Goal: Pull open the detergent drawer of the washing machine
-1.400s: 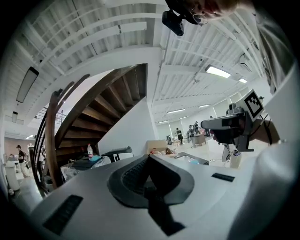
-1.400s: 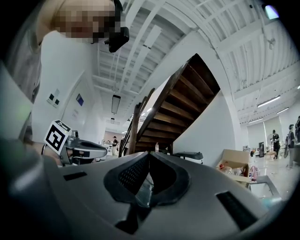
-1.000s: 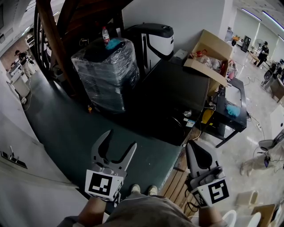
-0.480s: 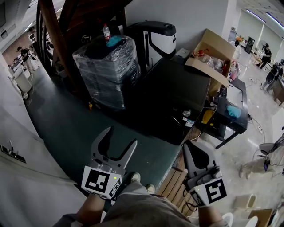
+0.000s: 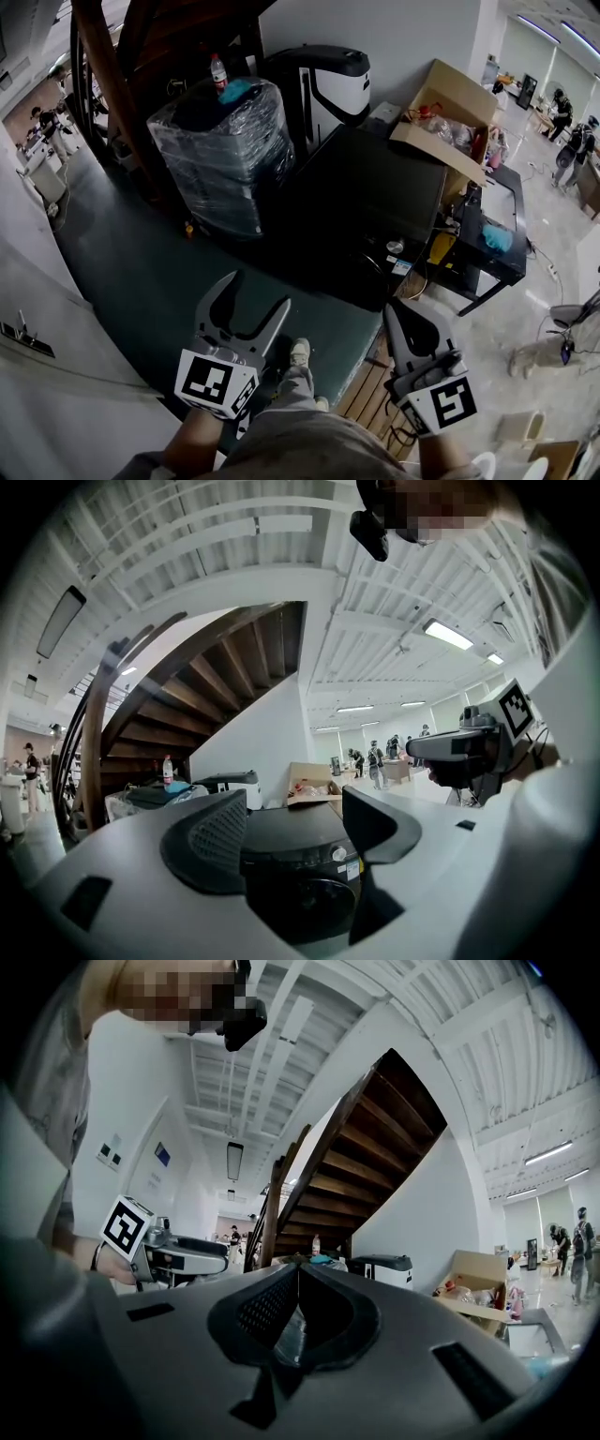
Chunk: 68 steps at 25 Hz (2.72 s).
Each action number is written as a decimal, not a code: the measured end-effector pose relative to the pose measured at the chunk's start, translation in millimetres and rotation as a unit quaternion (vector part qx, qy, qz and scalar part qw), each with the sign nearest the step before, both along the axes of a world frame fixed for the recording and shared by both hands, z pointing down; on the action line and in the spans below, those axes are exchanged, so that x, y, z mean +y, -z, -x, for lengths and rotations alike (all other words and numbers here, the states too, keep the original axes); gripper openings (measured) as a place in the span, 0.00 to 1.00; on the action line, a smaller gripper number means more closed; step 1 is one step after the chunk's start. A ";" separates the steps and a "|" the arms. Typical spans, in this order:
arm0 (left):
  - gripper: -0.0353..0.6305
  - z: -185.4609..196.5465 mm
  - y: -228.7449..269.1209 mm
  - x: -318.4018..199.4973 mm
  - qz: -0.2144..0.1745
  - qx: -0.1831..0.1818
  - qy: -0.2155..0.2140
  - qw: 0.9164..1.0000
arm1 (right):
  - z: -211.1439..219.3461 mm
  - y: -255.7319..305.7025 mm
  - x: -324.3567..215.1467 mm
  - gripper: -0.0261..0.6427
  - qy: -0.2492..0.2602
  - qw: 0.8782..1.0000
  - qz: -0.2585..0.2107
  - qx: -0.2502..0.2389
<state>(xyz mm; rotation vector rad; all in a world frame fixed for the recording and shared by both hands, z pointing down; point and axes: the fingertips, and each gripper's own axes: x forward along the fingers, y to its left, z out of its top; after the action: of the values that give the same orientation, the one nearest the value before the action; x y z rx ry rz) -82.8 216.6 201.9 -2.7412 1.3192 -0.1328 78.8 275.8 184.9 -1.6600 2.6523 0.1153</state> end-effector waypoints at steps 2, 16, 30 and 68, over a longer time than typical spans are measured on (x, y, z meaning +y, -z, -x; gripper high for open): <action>0.54 -4.2 -4.0 -13.5 0.000 -0.002 -0.005 1.000 | -0.8 -1.7 -14.2 0.08 -0.001 1.000 0.003 0.002; 0.54 -14.5 -62.5 -170.0 0.115 0.063 -0.031 0.991 | -8.8 -30.7 -156.5 0.08 -0.021 0.999 0.045 0.021; 0.56 -24.6 -134.2 -327.0 0.270 0.181 -0.076 0.943 | 1.2 -67.1 -317.7 0.08 -0.047 0.994 0.092 0.033; 0.58 -53.8 -365.6 -460.2 0.436 0.427 -0.042 0.791 | -1.7 -206.8 -478.6 0.08 -0.008 0.987 0.158 0.019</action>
<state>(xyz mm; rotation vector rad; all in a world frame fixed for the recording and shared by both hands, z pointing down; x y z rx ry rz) -29.0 -243.6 567.5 -3.8978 1.5489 0.8256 80.5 -202.8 391.7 -1.7751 2.8055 -0.2919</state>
